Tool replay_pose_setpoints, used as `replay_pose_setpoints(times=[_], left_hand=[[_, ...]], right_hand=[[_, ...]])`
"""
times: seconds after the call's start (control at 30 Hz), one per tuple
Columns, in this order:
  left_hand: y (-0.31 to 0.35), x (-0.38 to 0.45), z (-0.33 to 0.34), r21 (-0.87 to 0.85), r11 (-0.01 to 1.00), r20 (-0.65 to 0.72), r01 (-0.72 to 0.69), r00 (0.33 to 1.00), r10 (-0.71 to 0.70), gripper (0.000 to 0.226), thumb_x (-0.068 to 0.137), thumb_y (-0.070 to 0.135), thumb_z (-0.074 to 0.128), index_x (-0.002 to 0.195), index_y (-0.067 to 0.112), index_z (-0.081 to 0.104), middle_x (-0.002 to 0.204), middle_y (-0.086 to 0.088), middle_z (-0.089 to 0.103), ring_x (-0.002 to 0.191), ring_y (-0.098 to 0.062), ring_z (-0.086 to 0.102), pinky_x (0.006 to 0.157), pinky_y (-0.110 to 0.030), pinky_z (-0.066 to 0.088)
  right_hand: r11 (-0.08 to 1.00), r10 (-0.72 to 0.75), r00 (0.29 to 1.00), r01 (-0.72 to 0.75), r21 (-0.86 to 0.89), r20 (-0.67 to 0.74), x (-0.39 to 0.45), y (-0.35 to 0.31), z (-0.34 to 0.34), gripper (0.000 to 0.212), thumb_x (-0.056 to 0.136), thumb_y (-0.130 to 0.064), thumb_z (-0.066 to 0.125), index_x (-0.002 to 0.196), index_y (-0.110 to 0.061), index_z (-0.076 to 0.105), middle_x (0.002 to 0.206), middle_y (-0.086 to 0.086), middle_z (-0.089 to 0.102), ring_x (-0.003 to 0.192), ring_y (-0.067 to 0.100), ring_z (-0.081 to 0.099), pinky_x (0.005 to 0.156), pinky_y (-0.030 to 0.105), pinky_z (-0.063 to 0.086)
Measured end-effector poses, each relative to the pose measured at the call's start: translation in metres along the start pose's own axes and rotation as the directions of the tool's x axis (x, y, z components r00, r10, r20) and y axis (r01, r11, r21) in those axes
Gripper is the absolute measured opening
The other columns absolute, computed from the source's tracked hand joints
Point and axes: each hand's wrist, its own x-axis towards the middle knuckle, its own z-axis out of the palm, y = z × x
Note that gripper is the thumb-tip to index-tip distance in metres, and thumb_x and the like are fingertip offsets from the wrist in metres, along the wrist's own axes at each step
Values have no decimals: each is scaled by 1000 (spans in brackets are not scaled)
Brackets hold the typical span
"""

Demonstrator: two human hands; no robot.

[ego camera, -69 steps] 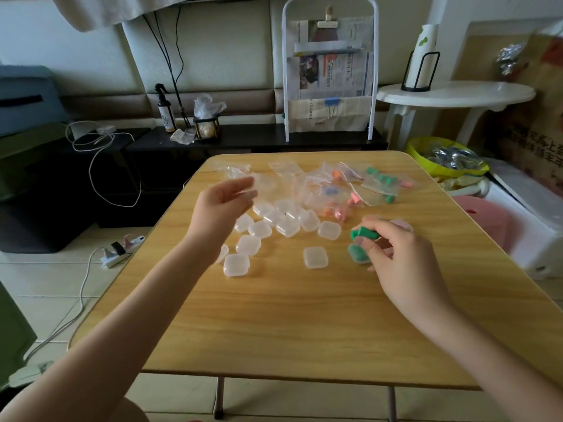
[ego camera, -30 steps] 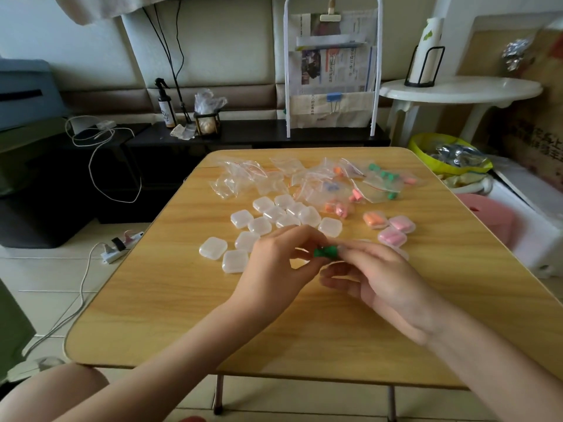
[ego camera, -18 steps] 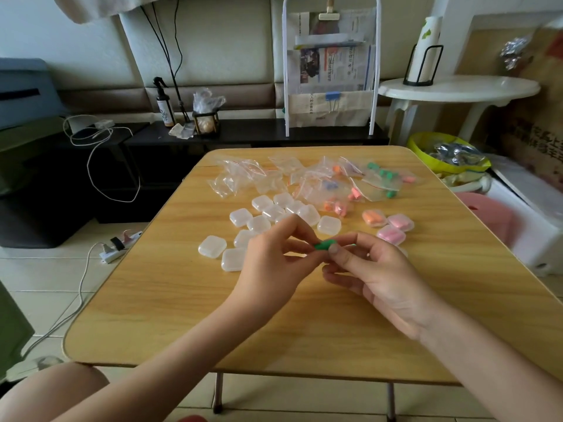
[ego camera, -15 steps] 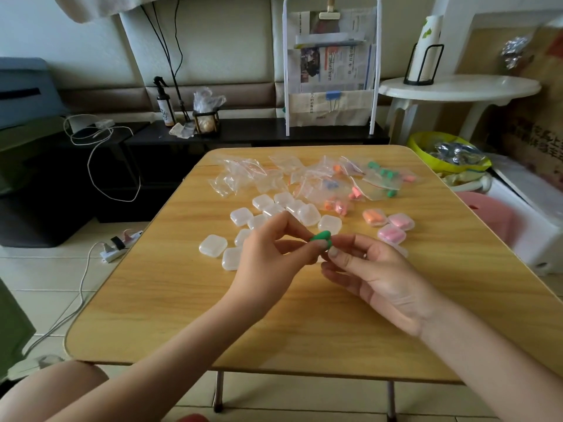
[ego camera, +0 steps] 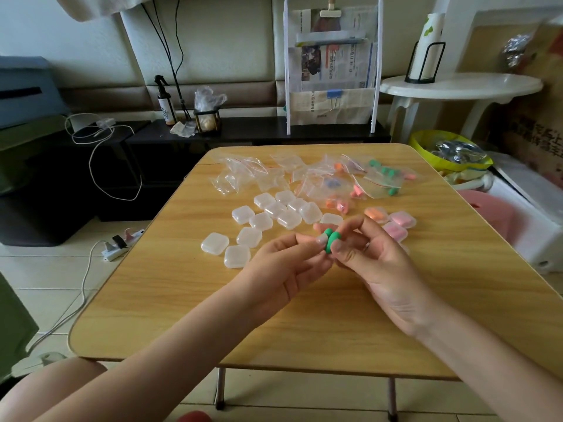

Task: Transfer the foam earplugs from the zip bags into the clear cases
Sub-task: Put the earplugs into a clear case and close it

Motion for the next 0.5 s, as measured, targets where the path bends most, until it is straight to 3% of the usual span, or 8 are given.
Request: replay_pose_setpoints(times=[0.13,0.2,0.23,0.27,0.3,0.33,0.4,0.5], left_hand=[[1,-2,1,61,998,8,18,1000,-18,16,77,13,66,85,0,63,77,-11,70,70,-15,71,63,-19,56],[-2,-1,1,417,898,-80,-143,978,193,11,85,12,66,85,1,64,78,-11,70,75,-16,71,64,-21,57],[-5,1,-2,663,708,-93,-243,912,400,8,87,12,66,84,5,66,79,-7,70,74,-13,70,63,-19,56],[-6,4,-7,851,432,-15,-300,808,589,6,88,12,66,84,8,67,81,-1,69,74,-7,67,65,-16,53],[-7,5,-11,931,177,122,-321,727,676,4,88,14,66,89,11,69,87,3,68,79,-5,64,69,-14,51],[-7,8,-14,949,-2,237,-317,704,669,11,88,18,66,98,13,70,98,4,66,88,-6,62,78,-15,49],[-13,15,-23,939,-168,341,-299,765,547,30,89,25,65,118,17,66,124,1,61,116,-16,53,99,-25,40],[-20,17,-24,927,-239,367,-289,832,416,42,91,28,61,132,20,56,141,-2,50,132,-19,40,107,-24,28]], right_hand=[[993,-91,996,93,-75,24,-1,-4,2,21,76,-12,65,90,-6,51,89,7,72,103,21,67,82,23,53],[986,-121,991,113,-126,-59,1,-3,1,21,73,-15,67,87,-8,53,91,16,70,99,25,67,81,25,54],[987,-116,986,102,-123,-117,2,-3,-1,22,71,-17,69,86,-10,54,95,21,68,96,27,68,82,27,55],[992,-99,980,82,-99,-173,4,-2,-4,23,70,-19,69,85,-12,53,97,22,67,92,26,68,80,29,55],[995,-81,972,67,-69,-219,6,-2,-7,23,71,-18,69,85,-12,52,96,20,67,86,24,69,77,29,56],[997,-70,965,60,-48,-253,8,-2,-10,21,75,-15,68,87,-12,51,95,17,67,82,22,70,74,29,56],[998,-64,956,57,-34,-286,9,-2,-14,17,83,-5,64,92,-11,50,95,15,67,77,19,70,69,27,57],[996,-75,964,58,-72,-255,10,-1,-15,16,87,-2,61,99,-9,55,93,12,68,74,16,68,67,24,57]])
